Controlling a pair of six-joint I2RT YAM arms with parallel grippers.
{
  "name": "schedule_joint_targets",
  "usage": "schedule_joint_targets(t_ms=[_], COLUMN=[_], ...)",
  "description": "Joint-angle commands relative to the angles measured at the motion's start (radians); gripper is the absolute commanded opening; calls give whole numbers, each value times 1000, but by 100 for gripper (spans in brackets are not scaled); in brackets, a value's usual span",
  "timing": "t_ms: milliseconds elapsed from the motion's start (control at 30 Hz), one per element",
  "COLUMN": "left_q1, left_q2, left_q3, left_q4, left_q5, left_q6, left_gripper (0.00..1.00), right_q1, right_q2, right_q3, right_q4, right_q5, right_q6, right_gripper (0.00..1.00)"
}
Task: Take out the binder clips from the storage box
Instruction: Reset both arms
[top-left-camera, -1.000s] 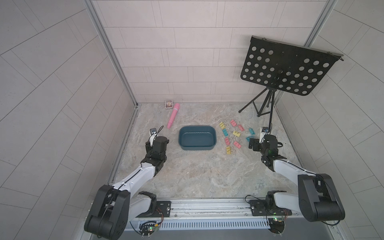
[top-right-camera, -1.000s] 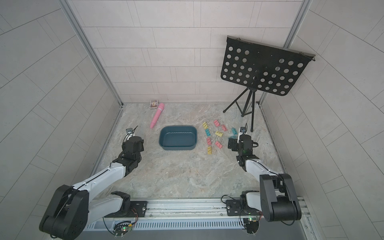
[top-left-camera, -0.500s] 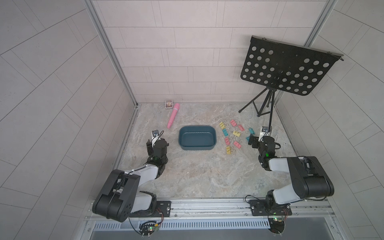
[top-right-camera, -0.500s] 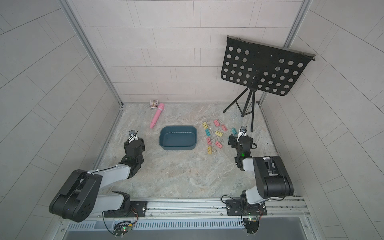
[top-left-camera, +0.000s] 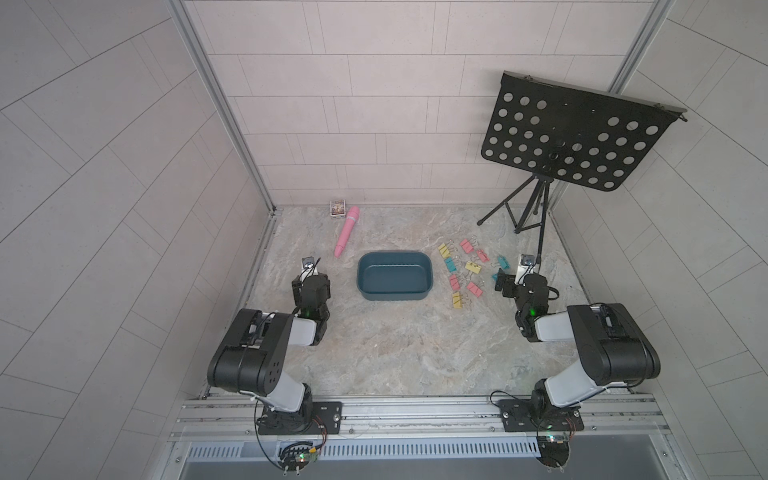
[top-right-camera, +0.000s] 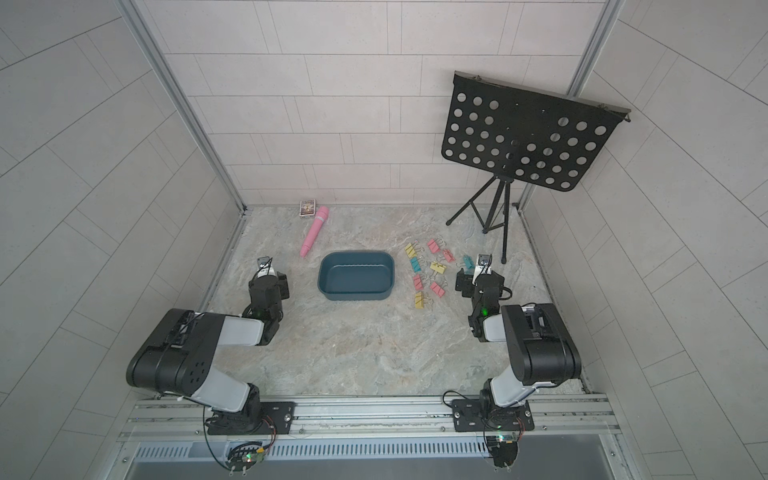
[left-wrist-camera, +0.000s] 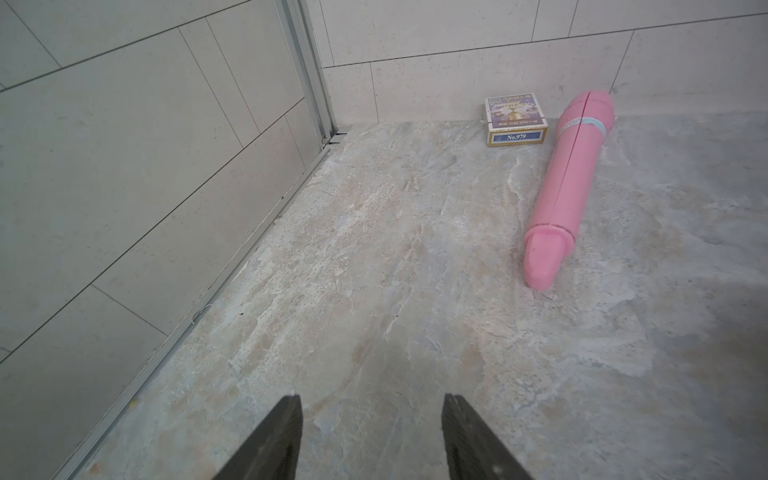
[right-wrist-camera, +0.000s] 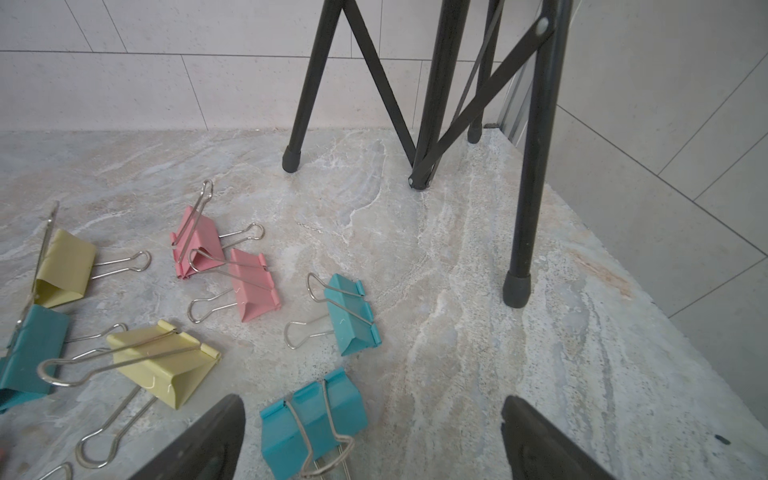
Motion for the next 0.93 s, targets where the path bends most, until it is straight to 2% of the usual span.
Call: schedule_joint_targets(t_ms=[0, 133, 167, 200, 900], left_q1=[46, 48, 48, 48, 46], left_q2=[-8, -8, -5, -11, -10], left_q3=[68, 75, 72, 75, 78], left_q4=[-119, -142, -129, -141, -146], left_q5=[139, 154, 155, 158, 157], left_q6=[-32, -26, -25, -22, -20], left_gripper=[65, 68, 79, 100, 100], right_q1=[3, 3, 2, 2, 3], right_q2=[-1, 1, 3, 1, 3], right_q3=[28, 25, 25, 26, 25], right_q4=[-40, -33, -29, -34, -33], right_q5=[-35, -37, -36, -37, -36], right_q6=[-25, -25, -24, -25, -23], right_gripper=[100, 100, 100, 100, 100])
